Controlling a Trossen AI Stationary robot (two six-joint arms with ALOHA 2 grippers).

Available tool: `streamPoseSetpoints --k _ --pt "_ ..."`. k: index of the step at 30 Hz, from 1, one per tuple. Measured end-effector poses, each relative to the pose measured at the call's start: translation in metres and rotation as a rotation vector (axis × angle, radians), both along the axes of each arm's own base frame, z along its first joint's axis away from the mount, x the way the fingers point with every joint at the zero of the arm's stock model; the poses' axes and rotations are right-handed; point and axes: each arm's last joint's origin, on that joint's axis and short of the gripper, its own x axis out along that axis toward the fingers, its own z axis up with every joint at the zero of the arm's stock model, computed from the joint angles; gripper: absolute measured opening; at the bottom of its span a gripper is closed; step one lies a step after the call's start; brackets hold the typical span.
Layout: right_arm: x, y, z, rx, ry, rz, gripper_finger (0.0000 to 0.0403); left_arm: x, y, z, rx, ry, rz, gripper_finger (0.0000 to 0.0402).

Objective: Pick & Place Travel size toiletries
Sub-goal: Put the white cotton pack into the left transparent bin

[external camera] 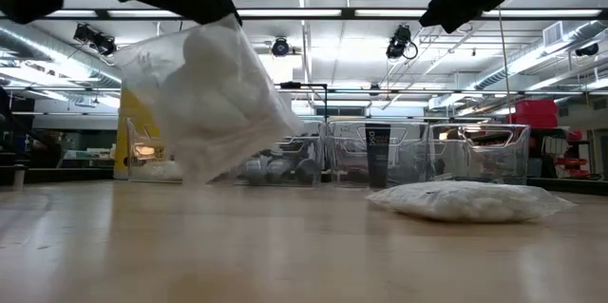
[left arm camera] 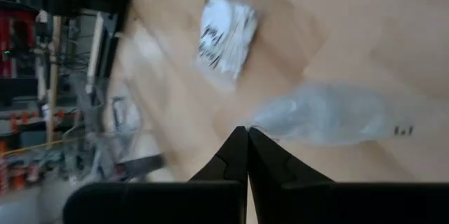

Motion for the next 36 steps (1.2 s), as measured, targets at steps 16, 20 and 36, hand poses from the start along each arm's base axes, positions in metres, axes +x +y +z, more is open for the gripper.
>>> streamPoseSetpoints --k 16,20,36 --pt "0.0 0.0 0.001 0.038 -0.006 -0.026 0.0008 -0.001 0.043 0.038 0.09 -0.047 0.078 0.0003" --pt "0.0 0.0 0.001 0.044 -0.005 -0.03 0.0007 -0.002 0.051 0.048 0.058 -0.063 0.083 0.0005" --pt "0.0 0.0 0.001 0.045 -0.005 -0.031 0.0007 -0.025 0.13 0.103 0.242 -0.095 0.231 0.0004"
